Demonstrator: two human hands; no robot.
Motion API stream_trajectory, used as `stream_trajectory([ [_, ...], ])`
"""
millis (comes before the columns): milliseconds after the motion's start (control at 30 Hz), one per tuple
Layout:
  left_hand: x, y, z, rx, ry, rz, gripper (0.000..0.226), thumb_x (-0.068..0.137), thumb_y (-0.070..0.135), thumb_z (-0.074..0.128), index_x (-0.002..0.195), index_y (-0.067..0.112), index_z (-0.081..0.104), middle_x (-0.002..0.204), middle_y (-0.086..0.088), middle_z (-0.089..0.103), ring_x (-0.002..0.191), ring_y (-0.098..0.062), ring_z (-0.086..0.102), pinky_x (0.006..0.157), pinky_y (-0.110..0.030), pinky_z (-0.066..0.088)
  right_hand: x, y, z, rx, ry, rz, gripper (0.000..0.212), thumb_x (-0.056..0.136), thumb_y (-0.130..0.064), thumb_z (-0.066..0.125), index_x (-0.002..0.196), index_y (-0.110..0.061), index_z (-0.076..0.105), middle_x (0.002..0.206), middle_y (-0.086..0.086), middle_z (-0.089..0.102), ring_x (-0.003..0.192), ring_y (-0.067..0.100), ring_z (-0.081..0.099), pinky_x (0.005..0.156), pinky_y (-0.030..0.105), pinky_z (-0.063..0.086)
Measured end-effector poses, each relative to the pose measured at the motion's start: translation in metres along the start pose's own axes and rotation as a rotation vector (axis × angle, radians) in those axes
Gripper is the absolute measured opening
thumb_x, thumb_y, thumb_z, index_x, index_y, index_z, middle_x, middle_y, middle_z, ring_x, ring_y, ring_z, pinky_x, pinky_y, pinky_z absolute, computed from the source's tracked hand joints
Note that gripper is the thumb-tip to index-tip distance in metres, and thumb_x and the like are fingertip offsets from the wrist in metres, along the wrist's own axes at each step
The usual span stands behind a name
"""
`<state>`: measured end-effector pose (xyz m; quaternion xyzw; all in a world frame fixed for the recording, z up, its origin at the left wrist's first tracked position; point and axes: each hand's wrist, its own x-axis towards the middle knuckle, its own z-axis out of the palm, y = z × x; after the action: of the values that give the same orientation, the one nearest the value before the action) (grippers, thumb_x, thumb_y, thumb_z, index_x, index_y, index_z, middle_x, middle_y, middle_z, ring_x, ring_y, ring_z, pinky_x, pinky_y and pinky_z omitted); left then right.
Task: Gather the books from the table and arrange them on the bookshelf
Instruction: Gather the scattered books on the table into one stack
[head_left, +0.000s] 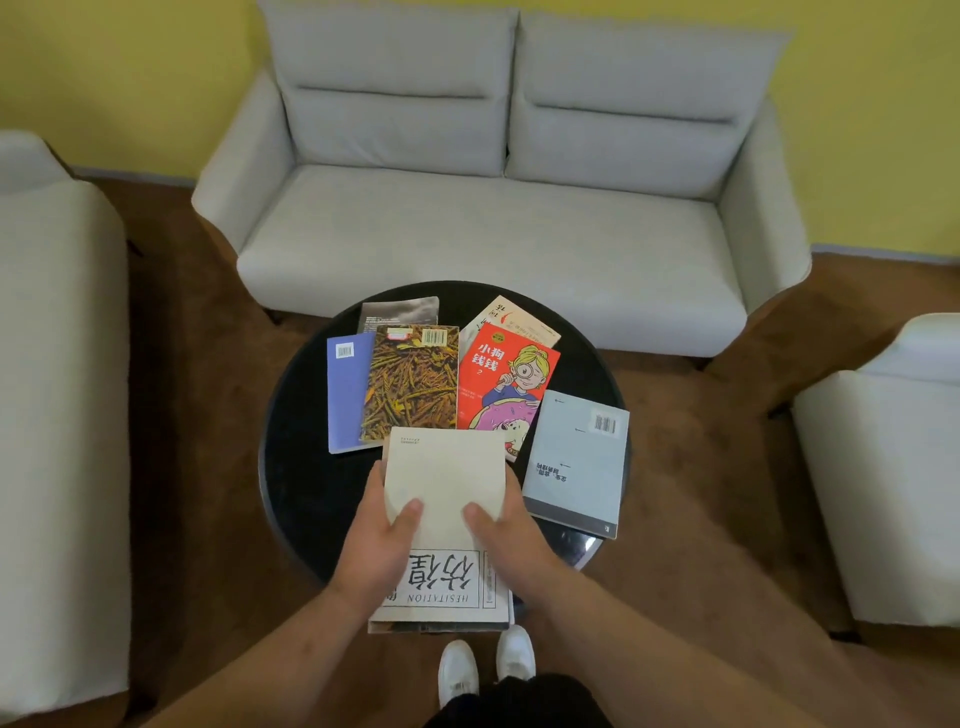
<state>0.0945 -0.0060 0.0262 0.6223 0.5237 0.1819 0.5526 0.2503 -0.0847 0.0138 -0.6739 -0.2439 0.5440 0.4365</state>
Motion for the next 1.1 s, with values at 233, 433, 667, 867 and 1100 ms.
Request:
stream_trajectory([
  [233,0.003,-0.001,0.004,0.093,0.052,0.006,0.048,0.100,0.022,0.057,0.141,0.038,0.037,0.121,0.021,0.060,0.102,0.008,0.063,0.075,-0.016,0.050,-0.001,-0.004,-0.011,-0.020,-0.085,-0.061,0.058,0.101,-0.027,0.058,0.148,-0.036,0.026,0.136,-0.007,0.060,0.122,0.017,0.064,0.095,0.039,0.058],
  [433,0.031,0.011,-0.013,0.019,0.126,-0.220,0.022,0.102,0.015,0.052,0.122,0.023,0.057,0.114,-0.001,0.063,0.106,-0.024,0.063,0.090,-0.042,0.052,0.010,0.001,-0.088,-0.272,0.174,0.165,0.042,0.104,-0.038,0.050,0.143,-0.024,0.044,0.140,-0.003,0.056,0.112,0.011,0.054,0.083,0.016,0.046],
  [667,0.138,0.008,-0.028,0.389,0.217,-0.198,0.022,0.097,0.003,0.048,0.109,-0.001,0.066,0.105,-0.013,0.066,0.101,-0.035,0.062,0.085,-0.043,0.047,0.061,0.033,-0.175,-0.501,0.388,0.423,0.057,0.085,-0.043,0.068,0.132,-0.015,0.049,0.128,0.011,0.055,0.108,0.029,0.061,0.088,0.038,0.057],
  [867,0.183,-0.016,-0.027,0.398,0.222,-0.419,0.060,0.076,0.049,0.074,0.114,0.005,0.062,0.117,-0.019,0.060,0.105,-0.042,0.060,0.088,-0.048,0.054,0.072,0.051,-0.167,-0.332,0.424,0.514,0.070,0.081,-0.038,0.080,0.130,-0.008,0.042,0.129,0.014,0.056,0.111,0.034,0.062,0.081,0.040,0.056],
  [1100,0.194,-0.005,-0.018,0.027,0.225,-0.531,0.039,0.084,0.017,0.081,0.114,-0.002,0.064,0.109,-0.015,0.068,0.097,-0.038,0.067,0.084,-0.046,0.056,0.070,0.052,-0.177,-0.391,0.409,0.498,0.049,0.087,-0.030,0.073,0.124,-0.004,0.054,0.125,0.013,0.062,0.111,0.031,0.062,0.096,0.048,0.054],
])
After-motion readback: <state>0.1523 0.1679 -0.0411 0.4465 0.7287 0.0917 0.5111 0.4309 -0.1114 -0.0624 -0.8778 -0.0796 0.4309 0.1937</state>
